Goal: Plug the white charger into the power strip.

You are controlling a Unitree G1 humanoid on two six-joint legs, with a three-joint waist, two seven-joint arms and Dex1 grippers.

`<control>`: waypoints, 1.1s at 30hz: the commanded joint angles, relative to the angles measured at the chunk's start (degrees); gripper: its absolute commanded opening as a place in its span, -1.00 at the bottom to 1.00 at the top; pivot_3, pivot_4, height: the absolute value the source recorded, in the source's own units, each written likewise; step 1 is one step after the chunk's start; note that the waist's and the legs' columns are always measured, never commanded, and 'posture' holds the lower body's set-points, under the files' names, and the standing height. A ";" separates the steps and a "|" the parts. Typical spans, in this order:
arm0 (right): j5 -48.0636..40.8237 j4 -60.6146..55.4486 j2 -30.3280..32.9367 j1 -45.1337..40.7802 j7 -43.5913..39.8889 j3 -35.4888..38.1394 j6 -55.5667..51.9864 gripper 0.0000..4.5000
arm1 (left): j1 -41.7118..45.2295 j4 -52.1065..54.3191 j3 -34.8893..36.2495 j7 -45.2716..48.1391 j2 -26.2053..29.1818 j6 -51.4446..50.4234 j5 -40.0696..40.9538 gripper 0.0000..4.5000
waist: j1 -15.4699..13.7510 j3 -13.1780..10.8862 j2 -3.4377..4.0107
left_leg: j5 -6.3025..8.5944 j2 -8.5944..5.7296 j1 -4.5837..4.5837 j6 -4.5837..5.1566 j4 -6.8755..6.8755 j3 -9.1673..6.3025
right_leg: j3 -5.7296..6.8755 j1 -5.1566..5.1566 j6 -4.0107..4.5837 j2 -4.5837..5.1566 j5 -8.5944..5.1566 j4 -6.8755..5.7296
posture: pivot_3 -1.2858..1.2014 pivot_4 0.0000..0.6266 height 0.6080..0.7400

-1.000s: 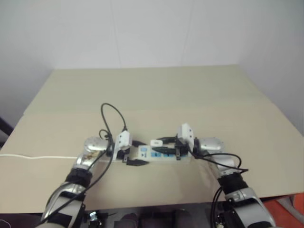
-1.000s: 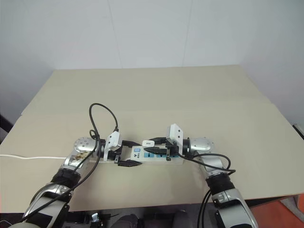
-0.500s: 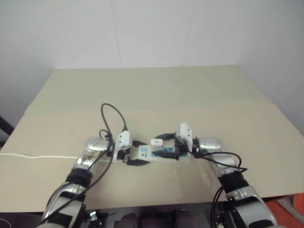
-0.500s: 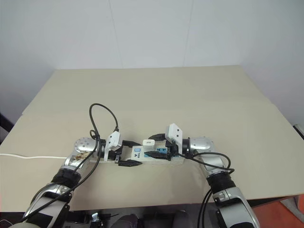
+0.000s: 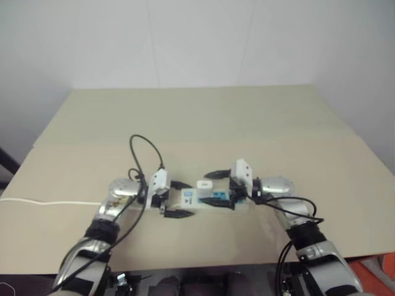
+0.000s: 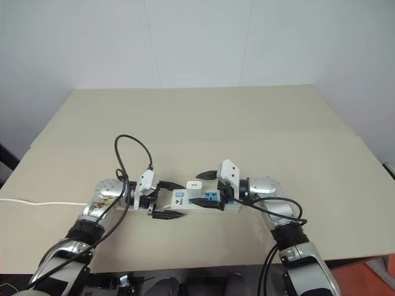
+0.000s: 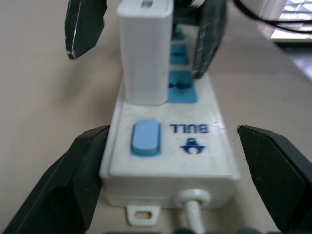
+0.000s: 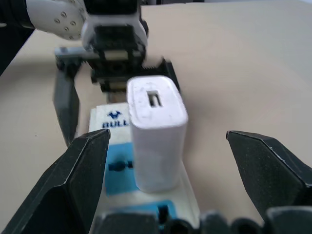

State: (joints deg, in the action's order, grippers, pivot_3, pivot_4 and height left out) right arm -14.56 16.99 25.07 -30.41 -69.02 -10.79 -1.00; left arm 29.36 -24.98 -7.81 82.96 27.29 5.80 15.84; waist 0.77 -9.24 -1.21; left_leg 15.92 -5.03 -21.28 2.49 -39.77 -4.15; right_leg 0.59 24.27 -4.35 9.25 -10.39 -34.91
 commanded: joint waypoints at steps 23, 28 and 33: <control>-14.49 -25.96 34.31 25.29 -9.37 32.16 -9.45 1.00 | -16.20 14.73 17.43 5.61 25.66 -6.90 10.61 0.99 | -0.07 -0.37 0.23 | 0.05 0.10 -0.77 -0.03 0.02 0.08 | 0.05 0.69 0.13 0.03 -0.10 0.01 | 0.03 -0.52 1.00; -13.61 -27.07 34.78 27.08 -7.87 33.34 -10.70 1.00 | -17.13 16.10 18.03 4.07 25.11 -7.24 10.77 0.99 | -0.21 -0.38 0.21 | 0.06 0.09 -0.77 -0.03 0.01 0.08 | 0.05 0.68 0.13 0.05 -0.10 0.01 | 0.03 -0.52 1.00; -12.96 -27.66 34.93 28.97 -6.68 34.16 -10.75 1.00 | -18.70 17.34 18.29 3.10 25.08 -7.14 10.97 0.99 | -0.22 -0.38 0.21 | 0.06 0.09 -0.76 -0.03 0.02 0.08 | 0.04 0.68 0.13 0.04 -0.10 0.01 | 0.03 -0.52 1.00</control>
